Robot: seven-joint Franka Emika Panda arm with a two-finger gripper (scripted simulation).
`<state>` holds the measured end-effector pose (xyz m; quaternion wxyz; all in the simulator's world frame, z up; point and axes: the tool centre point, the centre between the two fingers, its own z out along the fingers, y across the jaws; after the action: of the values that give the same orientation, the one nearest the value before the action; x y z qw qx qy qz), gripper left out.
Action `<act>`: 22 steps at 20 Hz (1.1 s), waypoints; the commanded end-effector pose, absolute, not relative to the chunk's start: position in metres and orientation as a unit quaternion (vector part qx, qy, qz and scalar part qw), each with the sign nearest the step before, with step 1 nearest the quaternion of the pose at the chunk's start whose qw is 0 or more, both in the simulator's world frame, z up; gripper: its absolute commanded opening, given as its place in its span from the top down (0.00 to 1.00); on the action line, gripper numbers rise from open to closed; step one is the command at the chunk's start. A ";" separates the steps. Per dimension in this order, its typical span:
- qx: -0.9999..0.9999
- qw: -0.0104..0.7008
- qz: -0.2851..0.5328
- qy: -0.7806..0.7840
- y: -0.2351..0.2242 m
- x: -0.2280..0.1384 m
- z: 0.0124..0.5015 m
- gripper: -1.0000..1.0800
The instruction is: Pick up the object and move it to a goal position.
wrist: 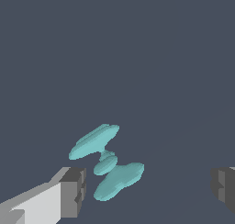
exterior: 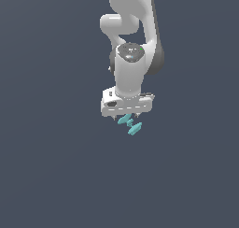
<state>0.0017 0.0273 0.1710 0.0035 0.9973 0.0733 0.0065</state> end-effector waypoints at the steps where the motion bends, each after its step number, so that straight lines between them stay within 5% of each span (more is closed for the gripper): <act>1: 0.996 0.004 0.006 0.093 0.029 -0.002 0.164 0.04; 22: 0.942 0.001 0.000 0.335 0.056 -0.050 0.086 0.04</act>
<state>-0.0474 0.0543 0.0888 0.0015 0.9460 0.3240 -0.0002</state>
